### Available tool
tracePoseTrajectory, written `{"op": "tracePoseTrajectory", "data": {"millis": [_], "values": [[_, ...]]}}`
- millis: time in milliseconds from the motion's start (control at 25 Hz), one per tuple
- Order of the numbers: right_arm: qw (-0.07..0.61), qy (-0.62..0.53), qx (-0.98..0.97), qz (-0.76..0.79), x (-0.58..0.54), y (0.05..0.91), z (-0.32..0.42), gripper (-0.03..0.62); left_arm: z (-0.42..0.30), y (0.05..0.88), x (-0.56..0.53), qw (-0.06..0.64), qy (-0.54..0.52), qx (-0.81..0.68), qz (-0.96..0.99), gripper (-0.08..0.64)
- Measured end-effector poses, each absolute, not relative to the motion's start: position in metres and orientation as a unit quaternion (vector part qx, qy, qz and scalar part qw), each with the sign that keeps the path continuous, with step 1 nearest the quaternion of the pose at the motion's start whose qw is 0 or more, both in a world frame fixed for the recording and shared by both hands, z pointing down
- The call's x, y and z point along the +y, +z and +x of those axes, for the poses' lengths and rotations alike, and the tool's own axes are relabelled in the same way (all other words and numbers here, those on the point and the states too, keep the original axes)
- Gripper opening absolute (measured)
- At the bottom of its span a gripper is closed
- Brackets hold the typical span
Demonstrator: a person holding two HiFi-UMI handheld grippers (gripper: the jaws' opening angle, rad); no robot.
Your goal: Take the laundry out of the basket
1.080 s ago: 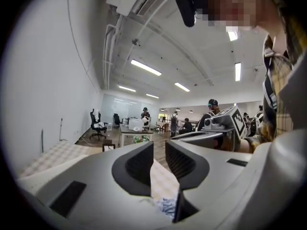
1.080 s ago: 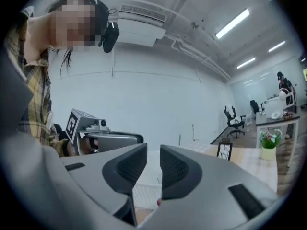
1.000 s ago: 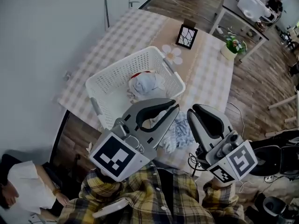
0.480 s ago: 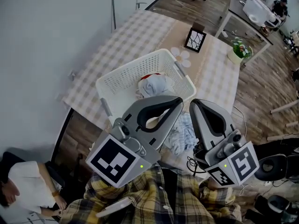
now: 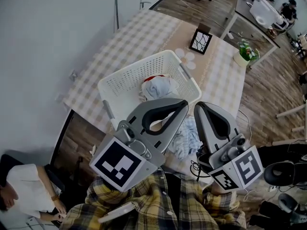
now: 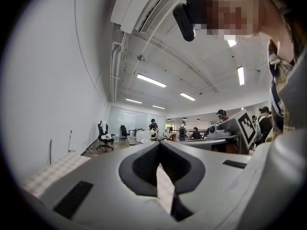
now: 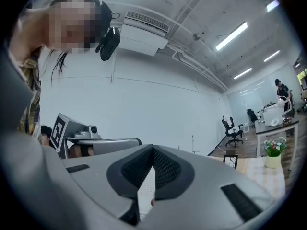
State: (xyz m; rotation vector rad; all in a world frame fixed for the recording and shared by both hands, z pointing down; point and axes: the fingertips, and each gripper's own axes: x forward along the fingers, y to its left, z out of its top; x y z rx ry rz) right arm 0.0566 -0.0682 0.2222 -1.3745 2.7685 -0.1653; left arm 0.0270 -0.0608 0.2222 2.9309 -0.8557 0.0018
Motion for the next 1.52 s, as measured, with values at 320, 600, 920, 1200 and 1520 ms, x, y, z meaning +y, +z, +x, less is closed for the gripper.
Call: {"op": "tracePoseTrajectory", "data": {"millis": [320,600,920,1200,1520], "values": [[0.022,-0.075,0.898,-0.432,-0.079,0.225,0.063,-0.003,0.032,0.223,-0.071,0.062,0.001,-0.289,0.955,0.012],[0.002,-0.071,0.904,-0.421,-0.086,0.231,0.049,-0.003,0.023,0.234,-0.080,0.066,0.020,-0.302,0.951,0.011],[-0.028,-0.067,0.910,-0.408,-0.110,0.242,0.032,-0.003,0.001,0.258,-0.108,0.095,0.061,-0.329,0.937,0.011],[-0.112,-0.069,0.918,-0.374,-0.149,0.268,0.017,0.040,-0.020,0.296,-0.153,0.061,0.155,-0.311,0.936,0.040],[-0.222,-0.082,0.918,-0.319,-0.197,0.332,0.007,0.095,-0.020,0.378,-0.184,0.073,0.278,-0.275,0.917,0.127]]}}
